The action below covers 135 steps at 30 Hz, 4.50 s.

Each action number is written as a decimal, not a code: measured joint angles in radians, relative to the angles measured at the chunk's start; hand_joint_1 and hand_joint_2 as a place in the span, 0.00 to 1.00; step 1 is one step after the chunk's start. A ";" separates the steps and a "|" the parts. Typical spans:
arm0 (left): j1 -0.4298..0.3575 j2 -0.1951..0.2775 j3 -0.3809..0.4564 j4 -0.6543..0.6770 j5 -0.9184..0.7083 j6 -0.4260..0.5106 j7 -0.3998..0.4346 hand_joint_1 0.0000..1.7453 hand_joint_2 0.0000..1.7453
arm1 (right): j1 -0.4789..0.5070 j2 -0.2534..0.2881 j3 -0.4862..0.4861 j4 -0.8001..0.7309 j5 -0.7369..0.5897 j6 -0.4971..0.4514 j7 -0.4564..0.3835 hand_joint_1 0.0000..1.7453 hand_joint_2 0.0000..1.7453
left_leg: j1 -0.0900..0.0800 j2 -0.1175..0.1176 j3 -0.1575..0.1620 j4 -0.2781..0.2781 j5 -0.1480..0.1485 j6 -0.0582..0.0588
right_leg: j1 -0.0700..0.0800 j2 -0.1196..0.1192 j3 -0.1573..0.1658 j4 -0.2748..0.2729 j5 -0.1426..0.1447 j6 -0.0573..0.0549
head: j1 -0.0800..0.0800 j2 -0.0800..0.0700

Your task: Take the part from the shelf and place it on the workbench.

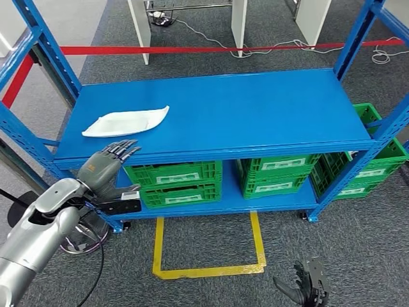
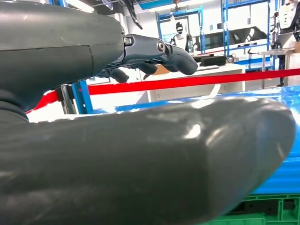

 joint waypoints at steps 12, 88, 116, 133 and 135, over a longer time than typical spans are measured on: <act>-0.001 0.012 0.033 0.009 0.015 0.030 0.005 0.00 0.00 | 0.011 -0.006 0.009 -0.001 -0.003 -0.051 0.036 0.00 0.00 | -0.013 0.002 0.096 -0.268 0.121 0.049 | 0.002 -0.005 -0.098 0.181 -0.093 0.038 | 0.004 0.000; 0.046 0.062 0.102 -0.024 -0.025 0.028 0.036 0.00 0.00 | 0.048 -0.019 0.002 0.005 0.003 -0.063 0.078 0.00 0.00 | -0.008 -0.005 0.093 -0.192 0.048 -0.005 | -0.010 -0.009 0.000 -0.017 0.013 0.000 | -0.001 0.000; 0.066 0.072 0.116 -0.039 -0.027 0.019 0.038 0.00 0.00 | 0.052 -0.014 -0.008 0.005 0.007 -0.064 0.081 0.00 0.00 | -0.012 -0.007 0.097 -0.253 0.110 0.011 | -0.006 -0.008 -0.003 -0.011 0.012 0.018 | 0.003 0.000; 0.077 0.081 0.127 -0.048 -0.028 0.017 0.038 0.00 0.00 | 0.051 -0.010 -0.008 0.005 0.011 -0.063 0.081 0.00 0.00 | -0.013 -0.005 0.082 -0.264 0.138 0.029 | -0.005 -0.008 0.025 -0.017 -0.015 0.026 | -0.001 0.000; 0.076 0.081 0.127 -0.049 -0.028 0.017 0.038 0.00 0.00 | 0.049 -0.010 -0.008 0.004 0.011 -0.063 0.080 0.00 0.00 | -0.007 -0.004 0.092 -0.276 0.141 0.035 | -0.005 -0.009 -0.008 0.051 -0.054 0.033 | 0.002 0.000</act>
